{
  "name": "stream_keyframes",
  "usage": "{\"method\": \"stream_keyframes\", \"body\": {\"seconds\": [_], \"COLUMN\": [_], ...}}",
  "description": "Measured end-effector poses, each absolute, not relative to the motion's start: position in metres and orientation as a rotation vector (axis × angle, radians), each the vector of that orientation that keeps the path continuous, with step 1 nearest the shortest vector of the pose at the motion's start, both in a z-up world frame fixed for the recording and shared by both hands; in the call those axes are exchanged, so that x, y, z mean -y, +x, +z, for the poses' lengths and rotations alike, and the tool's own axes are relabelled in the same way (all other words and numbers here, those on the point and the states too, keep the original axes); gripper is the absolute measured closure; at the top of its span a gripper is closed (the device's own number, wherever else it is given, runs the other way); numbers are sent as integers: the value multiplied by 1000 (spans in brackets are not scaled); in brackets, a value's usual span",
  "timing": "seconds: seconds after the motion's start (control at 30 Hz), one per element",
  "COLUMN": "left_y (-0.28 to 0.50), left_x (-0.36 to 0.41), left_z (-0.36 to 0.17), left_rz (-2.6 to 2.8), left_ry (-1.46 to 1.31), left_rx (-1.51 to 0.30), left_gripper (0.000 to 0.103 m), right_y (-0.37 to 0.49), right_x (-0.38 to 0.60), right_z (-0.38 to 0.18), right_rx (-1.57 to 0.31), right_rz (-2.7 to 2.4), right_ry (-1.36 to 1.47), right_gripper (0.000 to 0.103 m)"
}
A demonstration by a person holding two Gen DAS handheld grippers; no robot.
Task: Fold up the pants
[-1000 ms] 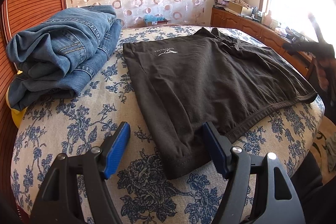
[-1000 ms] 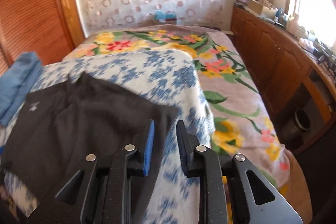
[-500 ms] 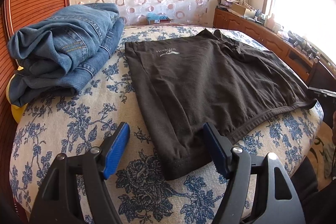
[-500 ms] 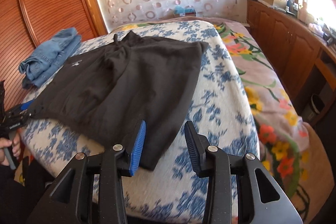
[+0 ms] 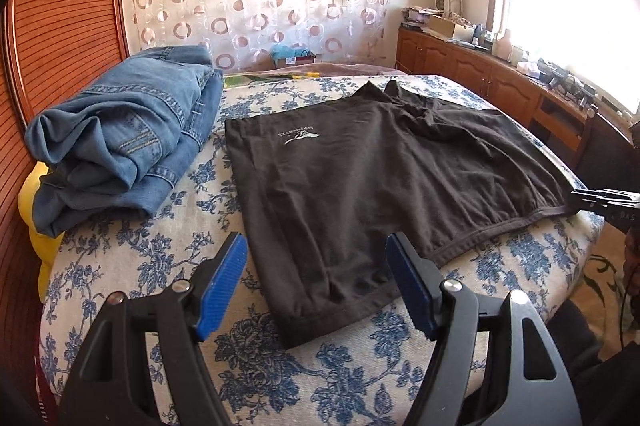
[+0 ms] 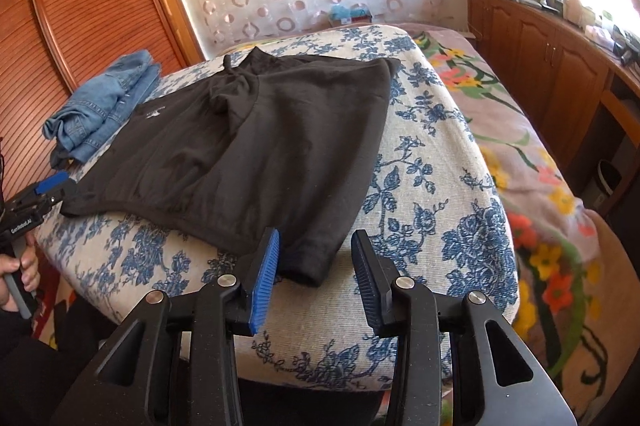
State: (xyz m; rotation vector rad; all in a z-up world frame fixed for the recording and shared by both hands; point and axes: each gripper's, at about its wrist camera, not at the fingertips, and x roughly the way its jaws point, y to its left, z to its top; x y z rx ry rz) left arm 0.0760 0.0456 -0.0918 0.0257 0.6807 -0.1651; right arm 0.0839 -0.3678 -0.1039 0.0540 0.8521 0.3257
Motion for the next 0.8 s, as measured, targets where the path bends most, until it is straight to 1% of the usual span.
{"method": "stream_keyframes", "body": {"seconds": [0.03, 0.1, 0.13, 0.2, 0.4, 0.8], "left_y": [76, 75, 74, 73, 74, 71], "left_x": [-44, -42, -42, -43, -49, -83], "left_z": [-91, -89, -88, -86, -84, -80], "left_rz": [-163, -161, -163, -164, -141, -81], "left_ry": [29, 37, 38, 36, 41, 0], "left_rx": [-679, -677, -675, -673, -667, -652], "left_gripper": [31, 31, 31, 31, 31, 31], "right_y": [84, 83, 84, 85, 95, 116], "right_x": [366, 365, 363, 360, 343, 266], "right_z": [-104, -104, -103, -100, -79, -52], "right_rx": [-852, -850, -846, -838, -776, -717], "right_rz": [329, 337, 343, 343, 379, 559], "right_ry": [52, 47, 41, 36, 15, -22], "right_gripper": [70, 80, 83, 92, 96, 98]}}
